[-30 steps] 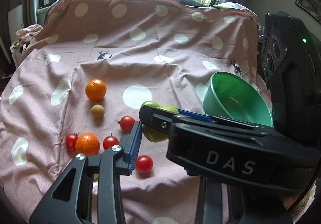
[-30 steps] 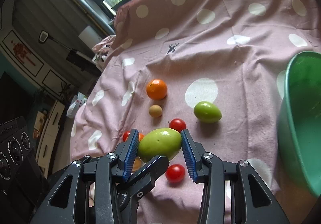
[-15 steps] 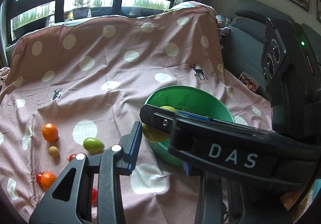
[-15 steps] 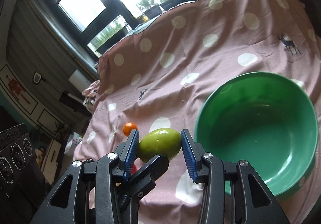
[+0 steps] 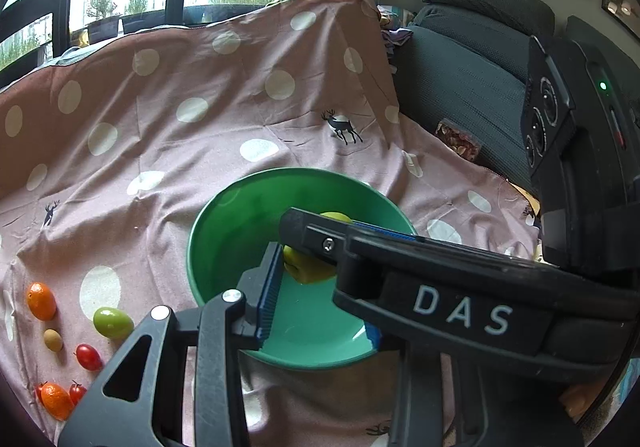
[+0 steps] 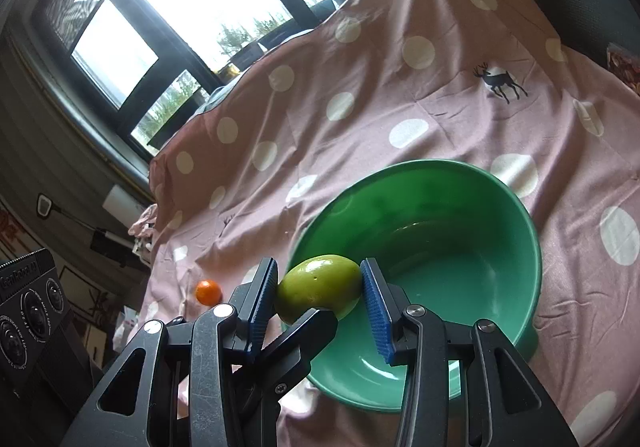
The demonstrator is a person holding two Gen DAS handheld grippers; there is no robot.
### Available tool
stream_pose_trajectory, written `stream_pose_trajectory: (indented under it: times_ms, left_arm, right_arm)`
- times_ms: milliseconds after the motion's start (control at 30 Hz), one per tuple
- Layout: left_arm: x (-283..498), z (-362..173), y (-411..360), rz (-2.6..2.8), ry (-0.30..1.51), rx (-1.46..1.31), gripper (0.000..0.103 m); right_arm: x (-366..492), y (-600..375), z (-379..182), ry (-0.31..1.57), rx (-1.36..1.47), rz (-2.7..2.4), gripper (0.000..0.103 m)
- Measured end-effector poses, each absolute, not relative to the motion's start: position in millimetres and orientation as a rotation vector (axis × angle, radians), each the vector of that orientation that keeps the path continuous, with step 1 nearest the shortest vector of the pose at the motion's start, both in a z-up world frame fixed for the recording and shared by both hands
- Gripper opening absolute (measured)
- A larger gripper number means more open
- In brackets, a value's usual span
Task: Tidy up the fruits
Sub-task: 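Carry the green oval fruit into the green bowl and open the right tool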
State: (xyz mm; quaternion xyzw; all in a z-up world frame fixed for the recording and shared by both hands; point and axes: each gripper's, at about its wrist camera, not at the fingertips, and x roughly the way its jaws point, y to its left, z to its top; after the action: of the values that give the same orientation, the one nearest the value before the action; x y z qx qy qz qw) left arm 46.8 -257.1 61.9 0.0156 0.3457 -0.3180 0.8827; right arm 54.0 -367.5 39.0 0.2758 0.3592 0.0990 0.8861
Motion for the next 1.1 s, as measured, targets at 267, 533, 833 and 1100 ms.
stream_pose_trajectory:
  times_ms: [267,533,833,1100]
  left_arm:
    - [62.7,40.8,-270.2,-0.728,0.803,-0.009,0.035]
    - [71.2,25.1,-277.4,-0.751,0.87,-0.038,0.035]
    - [75.2,16.6,-278.4,-0.767,0.904,-0.055,0.035]
    - [79.1,10.1,-278.9,-0.768,0.935,-0.083,0.035]
  right_arm:
    - [60.5,-384.9,22.2,0.819,0.582,0.12,0.046]
    - [69.0,-392.4,5.3,0.9,0.586,0.069,0.046]
    - [72.0,-391.6,0.0,0.939,0.562,0.039,0.046]
    - [75.6,-389.4,-2.2,0.962,0.525,-0.002,0.046]
